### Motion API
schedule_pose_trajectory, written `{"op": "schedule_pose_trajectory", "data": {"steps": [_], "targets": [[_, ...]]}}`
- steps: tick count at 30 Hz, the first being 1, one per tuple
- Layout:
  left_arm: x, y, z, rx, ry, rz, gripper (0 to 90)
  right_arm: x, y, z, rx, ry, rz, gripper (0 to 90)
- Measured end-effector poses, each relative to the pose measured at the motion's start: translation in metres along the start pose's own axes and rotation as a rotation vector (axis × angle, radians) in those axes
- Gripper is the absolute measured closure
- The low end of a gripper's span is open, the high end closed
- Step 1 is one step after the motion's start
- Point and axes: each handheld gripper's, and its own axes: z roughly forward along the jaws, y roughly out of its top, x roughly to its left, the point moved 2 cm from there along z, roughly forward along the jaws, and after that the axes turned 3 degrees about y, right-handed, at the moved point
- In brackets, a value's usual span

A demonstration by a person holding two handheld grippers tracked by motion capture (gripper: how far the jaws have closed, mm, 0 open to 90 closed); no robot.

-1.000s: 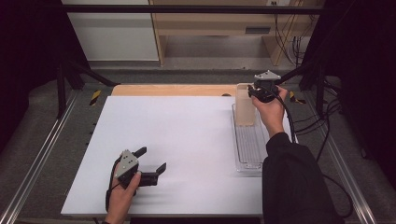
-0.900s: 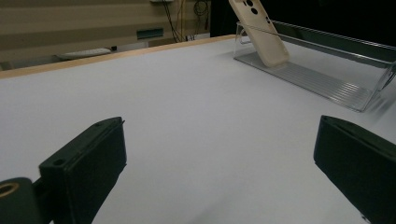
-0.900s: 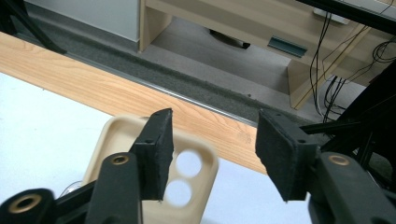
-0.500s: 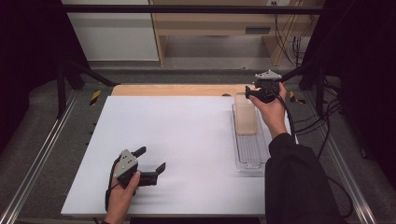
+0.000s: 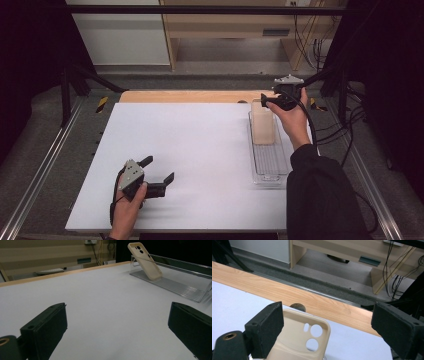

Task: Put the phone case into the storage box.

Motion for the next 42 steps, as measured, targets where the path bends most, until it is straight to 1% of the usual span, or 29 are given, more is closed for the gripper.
{"op": "schedule_pose_trajectory", "data": {"steps": [5,9,11,16,24,30,35,36,42], "targets": [[0.002,0.001,-0.002,-0.002,0.007,0.005,1.9,0.002,0.001,-0.001,0.008,0.015,0.015,9.8],[0.005,0.001,-0.003,-0.005,0.013,0.006,1.9,0.002,0.001,-0.002,0.011,0.03,0.037,9.0],[0.006,0.001,-0.004,-0.004,0.016,0.01,1.9,0.002,0.001,-0.002,0.01,0.036,0.037,8.4],[0.01,0.001,-0.007,-0.007,0.028,0.011,1.9,0.001,0.002,-0.005,0.016,0.062,0.069,6.2],[0.017,0.001,-0.01,-0.012,0.046,0.002,1.9,0.004,0.005,-0.01,-0.008,0.092,0.069,5.7],[0.019,0.001,-0.012,-0.009,0.055,0.019,1.9,0.003,0.007,-0.014,-0.018,0.103,0.075,5.8],[0.024,0.0,-0.015,-0.015,0.068,0.009,1.8,0.002,0.008,-0.017,-0.019,0.111,0.073,5.8],[0.024,0.001,-0.015,-0.017,0.07,0.009,1.8,0.002,0.008,-0.018,-0.018,0.121,0.069,5.8],[0.028,0.001,-0.018,-0.022,0.082,0.002,1.8,0.0,0.011,-0.025,-0.025,0.127,0.078,5.8]]}}
